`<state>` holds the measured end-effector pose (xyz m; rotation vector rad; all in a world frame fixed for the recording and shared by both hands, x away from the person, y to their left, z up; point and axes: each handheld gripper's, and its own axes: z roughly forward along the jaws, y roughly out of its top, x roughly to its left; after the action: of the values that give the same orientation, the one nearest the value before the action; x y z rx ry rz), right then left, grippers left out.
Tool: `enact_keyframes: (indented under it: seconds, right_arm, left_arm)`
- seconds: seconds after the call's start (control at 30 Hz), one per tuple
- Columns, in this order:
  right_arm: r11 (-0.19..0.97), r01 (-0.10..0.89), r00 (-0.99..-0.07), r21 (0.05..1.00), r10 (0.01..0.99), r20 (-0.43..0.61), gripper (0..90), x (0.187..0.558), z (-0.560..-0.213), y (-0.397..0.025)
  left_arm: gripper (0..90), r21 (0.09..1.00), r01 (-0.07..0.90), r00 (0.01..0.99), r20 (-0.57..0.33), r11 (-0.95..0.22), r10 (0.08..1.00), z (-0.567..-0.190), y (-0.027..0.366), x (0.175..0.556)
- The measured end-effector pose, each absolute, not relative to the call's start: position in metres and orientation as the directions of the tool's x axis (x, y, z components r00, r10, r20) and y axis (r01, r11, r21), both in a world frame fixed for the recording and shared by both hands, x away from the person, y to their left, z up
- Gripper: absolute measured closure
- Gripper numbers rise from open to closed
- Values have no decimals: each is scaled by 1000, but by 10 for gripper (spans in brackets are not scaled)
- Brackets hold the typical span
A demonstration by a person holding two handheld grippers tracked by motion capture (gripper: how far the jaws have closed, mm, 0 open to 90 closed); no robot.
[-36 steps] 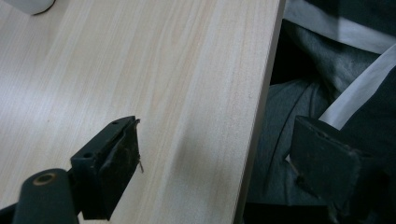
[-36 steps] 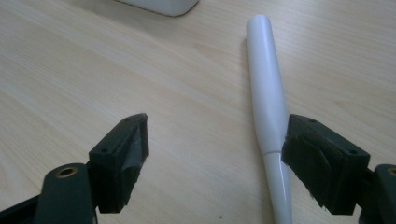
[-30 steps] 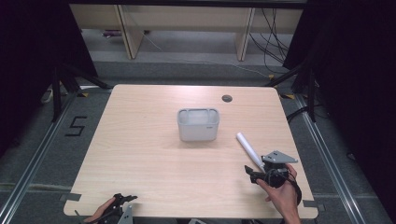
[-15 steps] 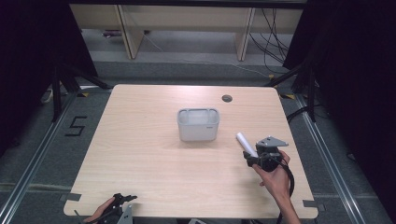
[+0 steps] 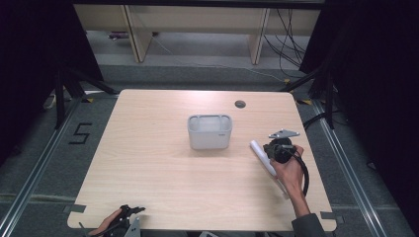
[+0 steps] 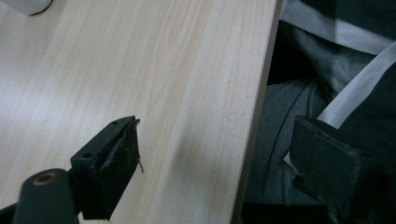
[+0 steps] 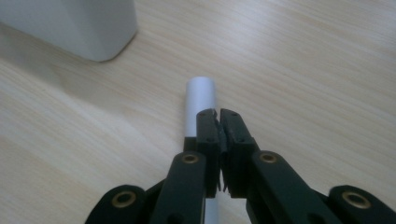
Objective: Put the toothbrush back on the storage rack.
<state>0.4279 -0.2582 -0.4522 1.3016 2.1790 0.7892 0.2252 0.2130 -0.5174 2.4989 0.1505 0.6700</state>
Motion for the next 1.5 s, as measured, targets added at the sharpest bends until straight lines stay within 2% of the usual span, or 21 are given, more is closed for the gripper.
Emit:
enact_keyframes:
  seconds: [0.1,0.4,0.43,0.73,1.5]
  right_arm:
    - [376,652,-432,658,898,-85,899,440,-455,-257]
    - [390,681,-418,620,902,-108,899,461,-462,-250]
    - [369,703,-394,607,914,-99,899,466,-465,-248]
    - [381,720,-392,580,913,-113,898,481,-474,-249]
    - [501,692,-499,520,852,-157,895,483,-483,-222]
  left_arm:
    - [154,529,-33,871,432,-848,235,-517,213,225]
    - [154,533,-36,870,433,-846,235,-517,213,225]
    - [153,535,-35,869,433,-844,239,-517,213,225]
    - [154,527,-38,869,436,-849,232,-517,212,225]
    - [154,524,-38,873,432,-851,227,-516,212,225]
